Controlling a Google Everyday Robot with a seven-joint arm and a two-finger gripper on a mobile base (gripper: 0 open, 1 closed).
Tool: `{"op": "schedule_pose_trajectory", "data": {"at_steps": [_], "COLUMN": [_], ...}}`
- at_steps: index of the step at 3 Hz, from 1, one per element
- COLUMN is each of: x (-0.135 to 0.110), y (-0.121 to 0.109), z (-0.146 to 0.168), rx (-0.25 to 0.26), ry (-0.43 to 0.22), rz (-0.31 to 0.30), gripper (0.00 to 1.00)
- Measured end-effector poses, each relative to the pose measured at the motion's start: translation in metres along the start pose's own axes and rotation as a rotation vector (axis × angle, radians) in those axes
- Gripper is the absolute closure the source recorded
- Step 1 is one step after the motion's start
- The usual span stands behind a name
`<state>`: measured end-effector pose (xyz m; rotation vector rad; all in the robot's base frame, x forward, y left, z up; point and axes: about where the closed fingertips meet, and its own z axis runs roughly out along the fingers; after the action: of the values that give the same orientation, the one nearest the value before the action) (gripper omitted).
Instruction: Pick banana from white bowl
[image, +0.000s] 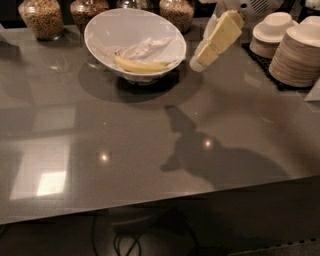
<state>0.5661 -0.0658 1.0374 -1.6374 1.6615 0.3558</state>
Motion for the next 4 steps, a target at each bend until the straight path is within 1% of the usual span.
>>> {"op": "schedule_pose_trajectory", "data": {"at_steps": [1,2,3,4], "x": [0.0,-0.005,-0.01,-0.014], "y": [0.0,-0.004,-0.014,-0.028], "z": [0.0,0.005,0.017,0.03], "rx": [0.0,0.016,0.048,0.074], "ry": [0.0,-0.022,-0.06,-0.09], "rz": [0.0,-0.008,-0.005,0.011], "gripper": [0.0,0.0,0.0,0.0]}}
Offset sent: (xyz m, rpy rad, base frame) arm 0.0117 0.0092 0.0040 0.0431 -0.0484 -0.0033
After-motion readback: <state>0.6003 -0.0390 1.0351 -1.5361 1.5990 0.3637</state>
